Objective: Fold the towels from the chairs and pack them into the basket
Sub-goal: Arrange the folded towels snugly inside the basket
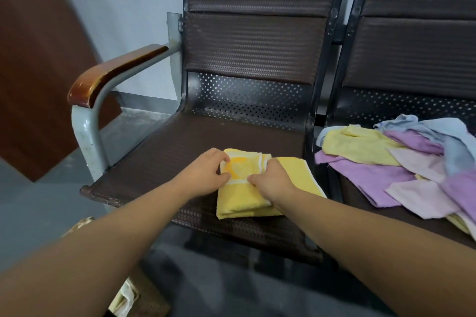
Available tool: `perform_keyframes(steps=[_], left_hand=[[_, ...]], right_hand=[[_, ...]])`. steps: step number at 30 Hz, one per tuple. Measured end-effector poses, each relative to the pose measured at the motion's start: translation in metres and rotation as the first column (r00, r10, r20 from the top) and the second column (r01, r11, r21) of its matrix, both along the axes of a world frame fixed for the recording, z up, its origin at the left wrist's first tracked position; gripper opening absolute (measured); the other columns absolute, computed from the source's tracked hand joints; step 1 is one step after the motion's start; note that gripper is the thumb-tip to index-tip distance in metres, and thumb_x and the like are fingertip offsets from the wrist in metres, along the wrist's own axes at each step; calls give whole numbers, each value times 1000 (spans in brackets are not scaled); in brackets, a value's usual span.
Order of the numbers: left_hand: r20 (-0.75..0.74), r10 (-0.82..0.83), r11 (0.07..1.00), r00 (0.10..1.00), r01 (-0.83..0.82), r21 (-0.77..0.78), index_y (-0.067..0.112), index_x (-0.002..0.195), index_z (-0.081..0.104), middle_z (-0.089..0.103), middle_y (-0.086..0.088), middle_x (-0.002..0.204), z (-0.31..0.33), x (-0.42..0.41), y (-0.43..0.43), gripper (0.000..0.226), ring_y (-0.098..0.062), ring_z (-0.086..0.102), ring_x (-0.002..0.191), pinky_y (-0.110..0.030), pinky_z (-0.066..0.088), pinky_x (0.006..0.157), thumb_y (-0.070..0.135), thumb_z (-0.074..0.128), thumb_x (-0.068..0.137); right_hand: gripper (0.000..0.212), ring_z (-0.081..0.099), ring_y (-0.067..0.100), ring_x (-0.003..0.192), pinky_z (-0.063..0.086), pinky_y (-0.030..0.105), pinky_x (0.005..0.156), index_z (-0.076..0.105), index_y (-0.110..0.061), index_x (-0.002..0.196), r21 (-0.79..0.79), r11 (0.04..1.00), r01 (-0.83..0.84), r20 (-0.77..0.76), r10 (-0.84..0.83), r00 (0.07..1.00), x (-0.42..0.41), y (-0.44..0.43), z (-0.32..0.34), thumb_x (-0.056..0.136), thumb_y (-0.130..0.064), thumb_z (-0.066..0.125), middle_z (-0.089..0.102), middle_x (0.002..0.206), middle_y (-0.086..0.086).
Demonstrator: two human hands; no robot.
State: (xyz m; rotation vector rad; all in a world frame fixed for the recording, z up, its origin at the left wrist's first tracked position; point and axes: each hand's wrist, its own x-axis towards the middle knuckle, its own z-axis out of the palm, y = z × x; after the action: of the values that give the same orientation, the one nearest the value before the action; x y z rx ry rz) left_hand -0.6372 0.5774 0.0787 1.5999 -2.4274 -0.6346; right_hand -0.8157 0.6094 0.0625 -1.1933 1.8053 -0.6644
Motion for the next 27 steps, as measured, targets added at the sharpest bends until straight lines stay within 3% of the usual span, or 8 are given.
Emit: perform_keyframes(steps=[3, 5, 9, 11, 14, 17, 20, 27], left_hand=[[39, -76, 982, 996, 68, 176, 24, 158, 22, 16, 6, 164, -15, -2, 0, 72, -14, 15, 151, -31, 16, 122, 49, 53, 98], [157, -136, 945, 978, 81, 316, 31, 159, 4, -9, 11, 166, -24, -6, 1, 80, -10, -9, 152, -37, 4, 125, 62, 43, 97], [201, -168, 918, 965, 79, 389, 31, 159, -3, -19, 14, 164, -26, -8, -2, 84, -8, -17, 151, -37, 0, 125, 64, 42, 96], [160, -140, 920, 977, 68, 387, 29, 160, 1, -14, 14, 165, -26, -6, -4, 85, -8, -13, 151, -35, 1, 125, 63, 46, 95], [109, -3, 963, 994, -27, 268, 22, 158, 21, 11, 4, 165, -26, -4, -4, 82, -17, 12, 151, -33, 16, 123, 58, 55, 93], [29, 256, 940, 966, -256, 225, 15, 137, 46, 48, -7, 132, -20, -8, -7, 58, -22, 54, 116, -34, 49, 91, 46, 64, 91], [-147, 466, 819, 873, -363, 444, 12, 99, 57, 59, -1, 93, -18, -16, -7, 26, -12, 59, 81, -24, 49, 57, 35, 66, 92], [-272, 592, 727, 759, -358, 586, 9, 104, 67, 72, -9, 101, -12, -19, -6, 32, -23, 70, 89, -36, 61, 71, 32, 74, 83]], right_hand=[[45, 62, 29, 100, 45, 35, 73, 35, -8, 134, -117, 978, -174, -192, 150, 970, -8, 4, 2, 98, -18, 59, 61, 107, 10], [45, 63, 26, 84, 46, 35, 66, 33, -12, 135, -152, 962, -225, -270, 179, 946, -17, 6, -4, 98, -15, 59, 61, 89, 7], [13, 55, 20, 71, 44, 33, 63, 51, -16, 107, -135, 937, -323, -358, 258, 897, -27, 2, -7, 97, -13, 60, 56, 74, 0], [4, 58, 21, 82, 47, 32, 70, 61, -13, 96, -156, 931, -331, -391, 249, 886, -25, 1, -4, 98, -14, 57, 59, 82, -2], [36, 54, 27, 113, 45, 41, 97, 67, -13, 115, -67, 898, -434, -533, 336, 777, -18, 5, -4, 100, -38, 46, 58, 119, 8], [63, 13, 33, 150, 12, 53, 121, 33, -27, 153, 185, 845, -502, -593, 503, 629, -15, 17, -17, 100, -60, 26, 12, 164, 14], [69, -18, 27, 153, -7, 54, 122, 4, -27, 160, 169, 845, -507, -613, 493, 618, -16, 25, -30, 101, -63, 13, -27, 163, 8], [69, -10, 19, 154, -7, 50, 123, 2, -21, 161, 138, 823, -551, -535, 530, 658, -11, 20, -29, 103, -58, 11, -11, 168, 0]])
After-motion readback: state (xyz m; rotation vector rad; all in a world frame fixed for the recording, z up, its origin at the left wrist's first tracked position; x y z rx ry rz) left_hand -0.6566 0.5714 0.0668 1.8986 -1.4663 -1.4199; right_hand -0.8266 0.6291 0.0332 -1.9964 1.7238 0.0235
